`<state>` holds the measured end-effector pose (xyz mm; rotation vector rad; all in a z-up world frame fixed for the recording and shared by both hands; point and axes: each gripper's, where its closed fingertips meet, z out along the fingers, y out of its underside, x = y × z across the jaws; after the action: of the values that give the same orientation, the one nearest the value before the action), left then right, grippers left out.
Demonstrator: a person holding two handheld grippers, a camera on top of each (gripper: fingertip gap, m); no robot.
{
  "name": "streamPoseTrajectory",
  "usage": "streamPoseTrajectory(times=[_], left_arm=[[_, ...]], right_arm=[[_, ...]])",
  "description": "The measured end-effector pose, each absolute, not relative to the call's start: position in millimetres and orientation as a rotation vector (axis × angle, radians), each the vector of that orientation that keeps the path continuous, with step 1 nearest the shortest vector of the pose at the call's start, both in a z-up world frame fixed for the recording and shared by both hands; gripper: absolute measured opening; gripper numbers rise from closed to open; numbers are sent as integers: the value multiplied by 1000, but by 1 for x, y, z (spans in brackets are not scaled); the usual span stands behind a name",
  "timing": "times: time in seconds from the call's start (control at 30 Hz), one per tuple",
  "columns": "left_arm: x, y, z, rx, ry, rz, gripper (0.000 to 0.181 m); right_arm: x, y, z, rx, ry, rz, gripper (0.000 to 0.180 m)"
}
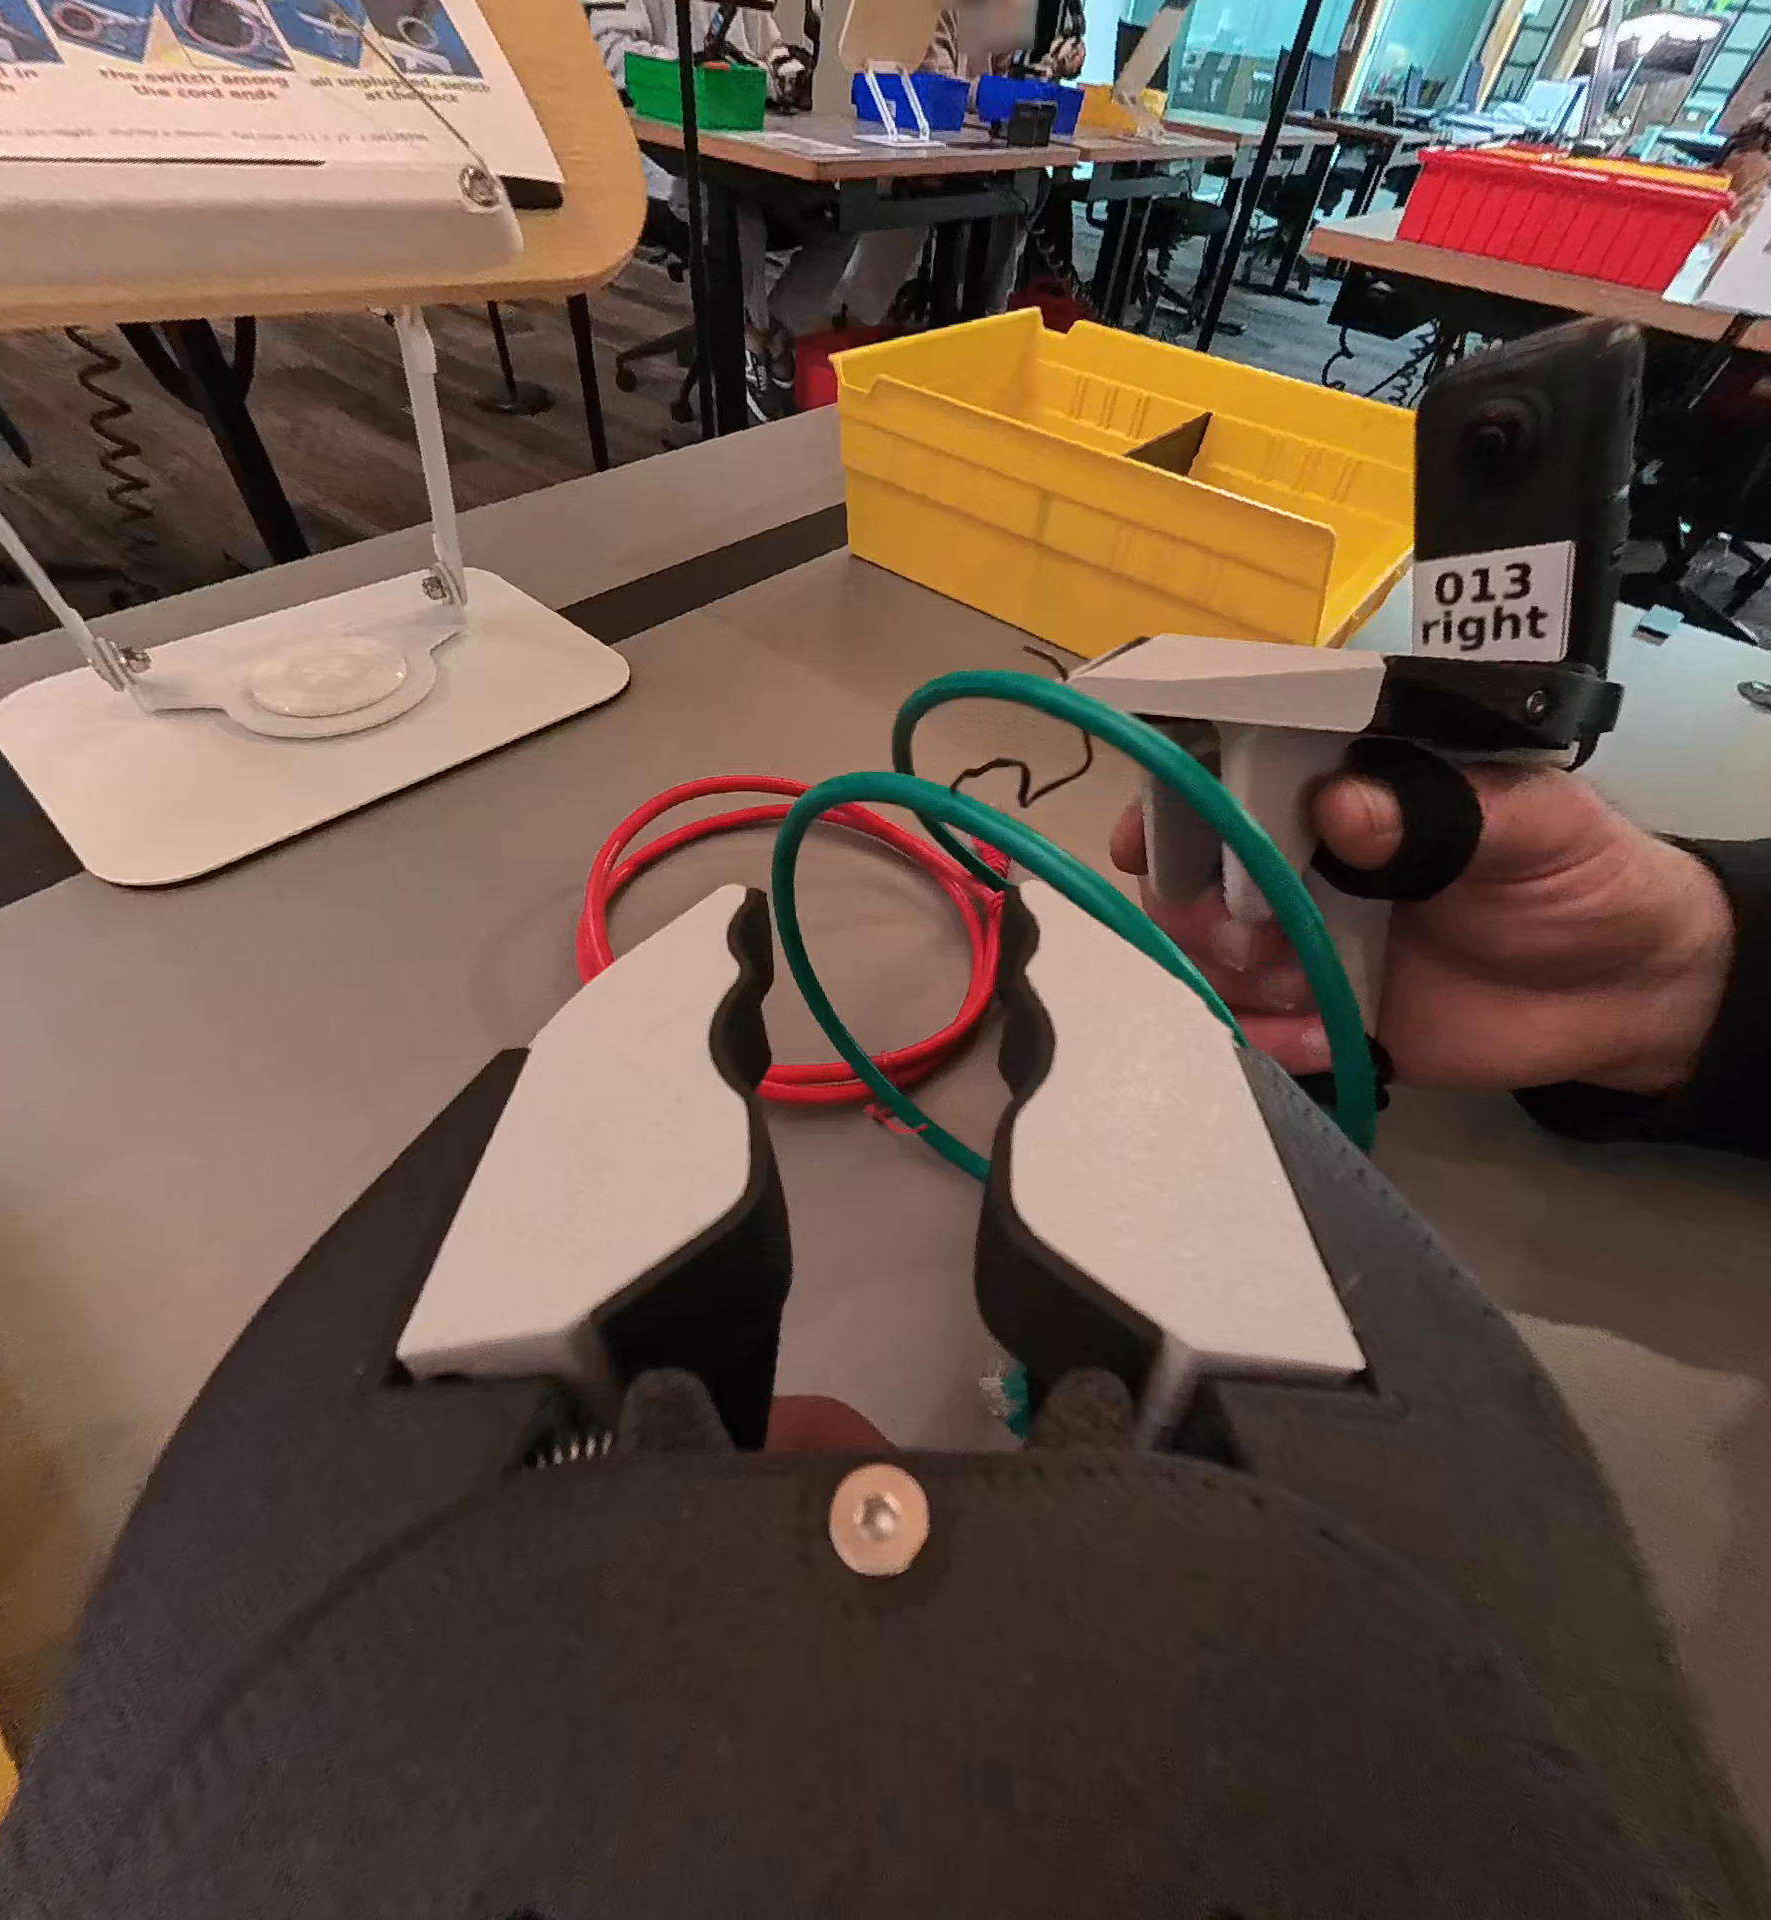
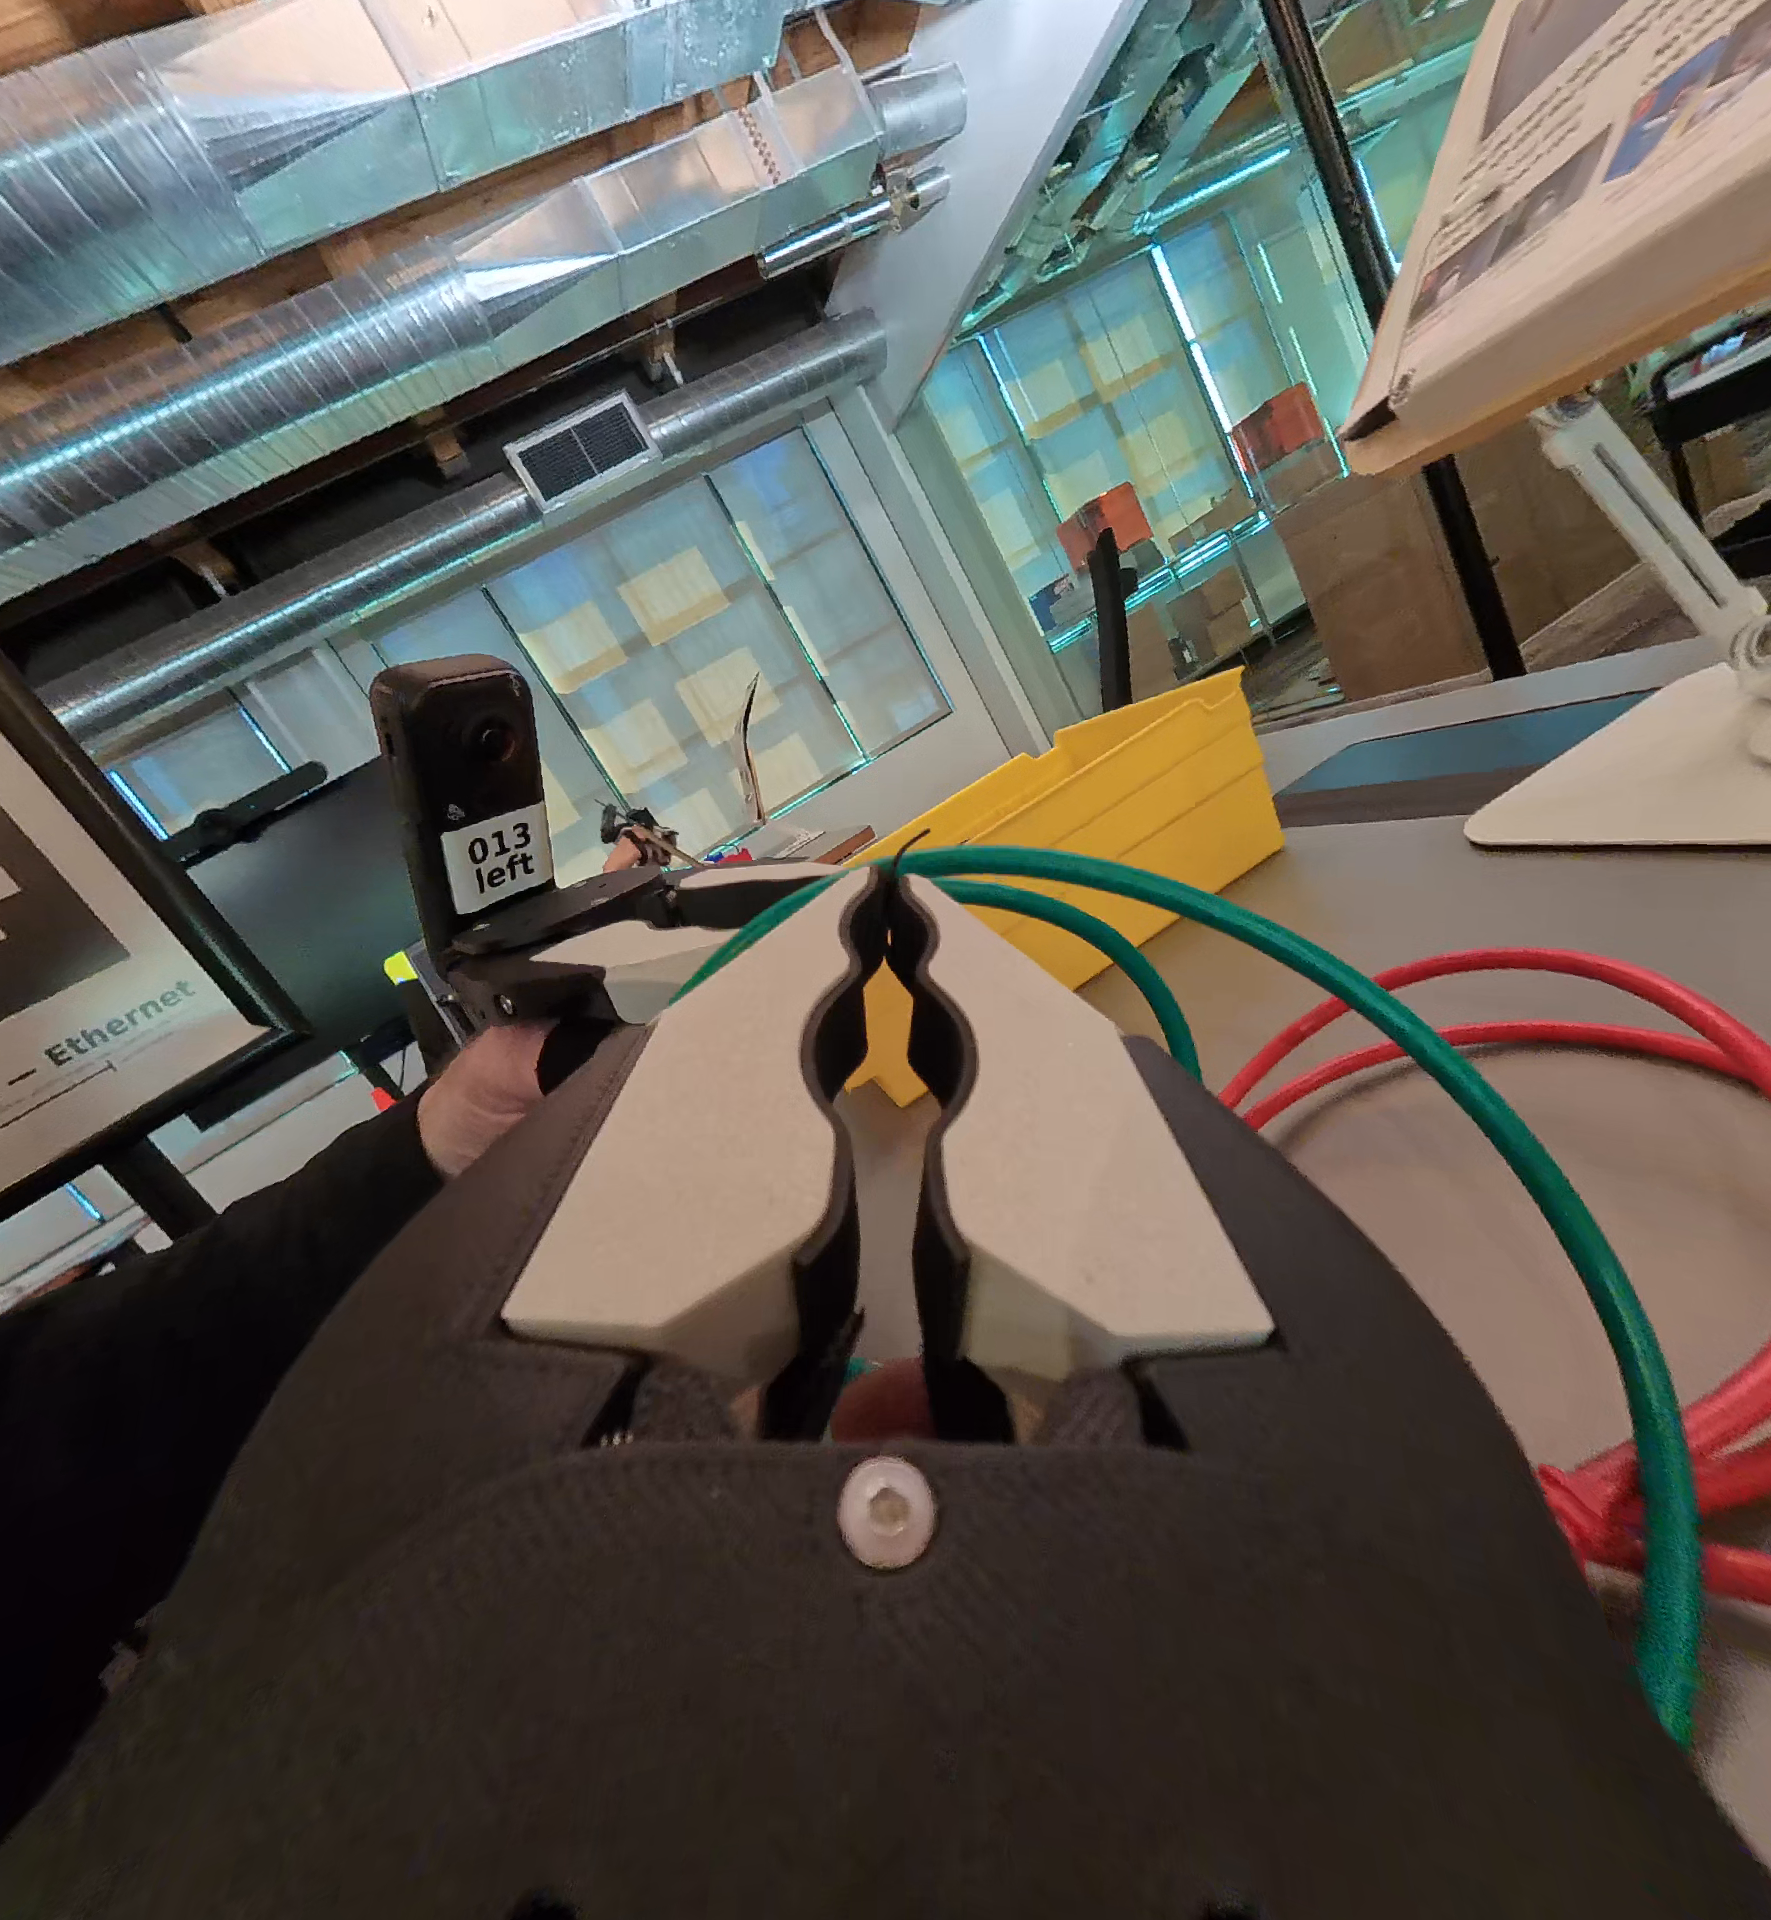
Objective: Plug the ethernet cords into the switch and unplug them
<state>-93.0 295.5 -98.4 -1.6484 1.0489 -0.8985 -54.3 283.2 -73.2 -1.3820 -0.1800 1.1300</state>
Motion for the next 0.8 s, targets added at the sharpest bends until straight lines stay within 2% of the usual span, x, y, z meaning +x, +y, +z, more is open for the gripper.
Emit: streamPoseTrajectory(times=[0.8], left_arm=[[-78,290,-93,-1666,1063,-1001,39]], right_arm=[[-60,281,-72,-1412,-218,1105,0]])
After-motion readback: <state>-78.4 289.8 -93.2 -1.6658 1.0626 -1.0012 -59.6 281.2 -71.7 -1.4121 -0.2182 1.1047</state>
